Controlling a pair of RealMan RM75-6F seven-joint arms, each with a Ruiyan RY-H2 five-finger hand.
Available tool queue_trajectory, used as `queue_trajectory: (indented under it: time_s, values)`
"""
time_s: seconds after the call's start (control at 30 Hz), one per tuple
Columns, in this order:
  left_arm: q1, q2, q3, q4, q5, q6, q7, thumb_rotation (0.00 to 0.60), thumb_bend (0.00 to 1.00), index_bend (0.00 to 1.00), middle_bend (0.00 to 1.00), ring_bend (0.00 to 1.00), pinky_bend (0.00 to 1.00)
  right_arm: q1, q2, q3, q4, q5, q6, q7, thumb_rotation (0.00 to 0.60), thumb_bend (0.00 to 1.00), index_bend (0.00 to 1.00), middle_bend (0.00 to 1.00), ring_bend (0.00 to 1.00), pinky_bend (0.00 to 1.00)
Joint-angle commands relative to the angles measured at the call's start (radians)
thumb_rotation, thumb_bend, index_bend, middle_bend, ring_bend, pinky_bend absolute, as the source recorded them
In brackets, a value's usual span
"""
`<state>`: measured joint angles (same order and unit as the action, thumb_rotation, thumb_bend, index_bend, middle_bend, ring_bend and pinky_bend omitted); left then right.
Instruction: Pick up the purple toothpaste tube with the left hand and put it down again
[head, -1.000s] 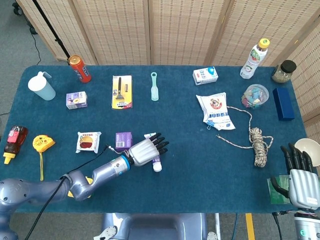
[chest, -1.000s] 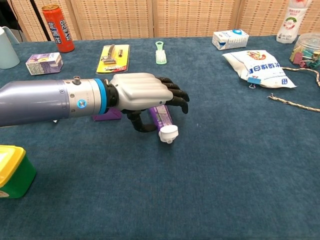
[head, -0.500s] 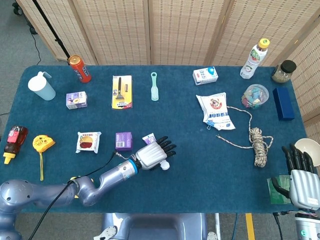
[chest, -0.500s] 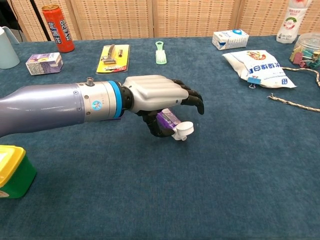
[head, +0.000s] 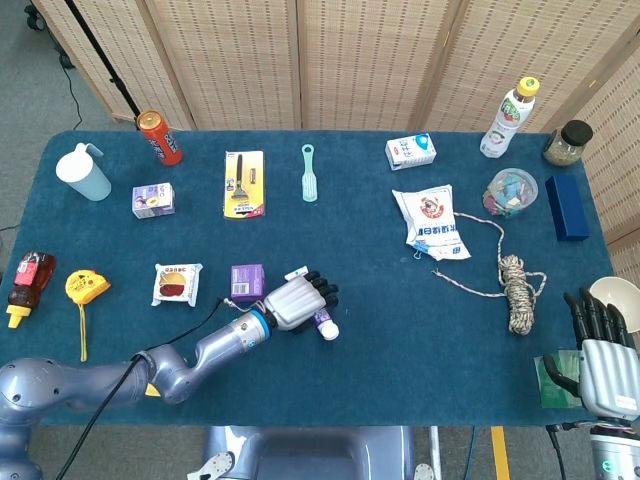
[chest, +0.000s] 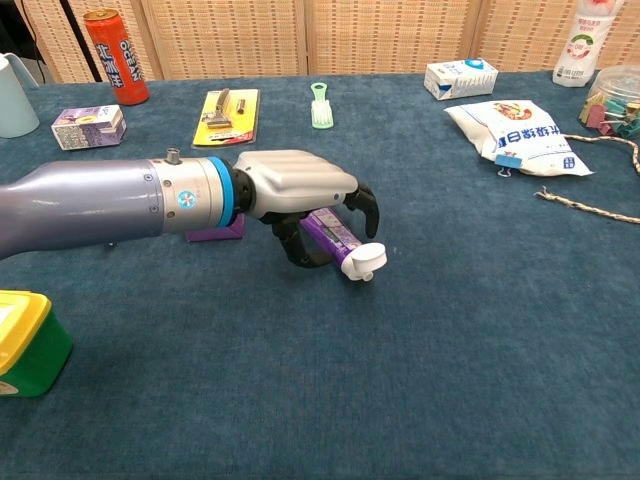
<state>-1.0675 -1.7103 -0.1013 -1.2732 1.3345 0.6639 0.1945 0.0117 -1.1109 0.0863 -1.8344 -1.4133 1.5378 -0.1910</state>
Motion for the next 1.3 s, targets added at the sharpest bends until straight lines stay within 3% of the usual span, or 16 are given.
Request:
queue_trajectory:
  time_s: [0.03, 0.5, 1.3]
  values:
    - [-0.002, -0.017, 0.006, 0.033, 0.034, 0.004, -0.05, 0.579, 0.39, 0.31, 0.22, 0.22, 0.19, -0.001, 0.002, 0.0, -0.003, 0.001, 0.002, -0.003, 0.6, 0.33, 0.0, 0.0, 0.0, 0.0]
    - [0.007, -0.026, 0.042, 0.082, 0.131, 0.048, -0.163, 0.58, 0.39, 0.36, 0.28, 0.26, 0.23, -0.002, 0.003, -0.001, -0.01, 0.0, 0.001, -0.01, 0.6, 0.33, 0.0, 0.0, 0.0, 0.0]
    - [0.018, -0.024, 0.048, 0.106, 0.146, 0.06, -0.192, 0.588, 0.39, 0.39, 0.32, 0.3, 0.27, -0.003, 0.002, 0.003, -0.014, 0.0, 0.004, -0.014, 0.6, 0.33, 0.0, 0.0, 0.0, 0.0]
